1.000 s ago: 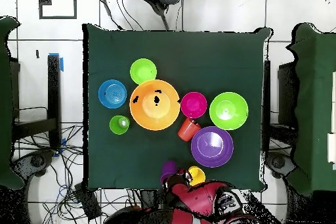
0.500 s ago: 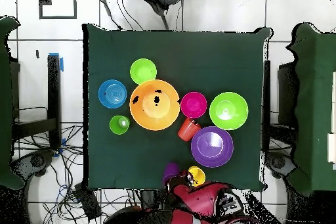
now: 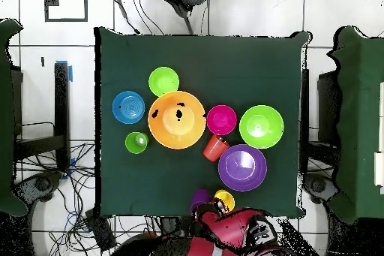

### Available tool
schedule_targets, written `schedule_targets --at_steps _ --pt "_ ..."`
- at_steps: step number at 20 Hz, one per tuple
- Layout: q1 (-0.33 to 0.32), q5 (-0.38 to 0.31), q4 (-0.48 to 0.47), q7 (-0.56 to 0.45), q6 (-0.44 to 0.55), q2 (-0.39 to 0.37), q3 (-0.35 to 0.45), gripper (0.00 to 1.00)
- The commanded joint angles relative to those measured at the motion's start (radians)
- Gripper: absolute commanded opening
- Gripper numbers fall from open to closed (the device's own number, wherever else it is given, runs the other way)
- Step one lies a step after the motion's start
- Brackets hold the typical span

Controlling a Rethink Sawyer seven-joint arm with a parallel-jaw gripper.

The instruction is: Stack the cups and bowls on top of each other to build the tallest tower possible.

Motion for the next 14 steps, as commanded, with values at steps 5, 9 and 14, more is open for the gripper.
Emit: schedule_targets --at_steps 5,9,14 --pt "0.042 -0.044 -0.112 0.045 0.057 0.06 0.026 0.0" --pt "0.037 -0.045 -0.105 0.051 0.041 0.065 0.031 0.0" --pt "0.035 -0.042 -0.099 0.062 0.017 0.069 0.029 1.0"
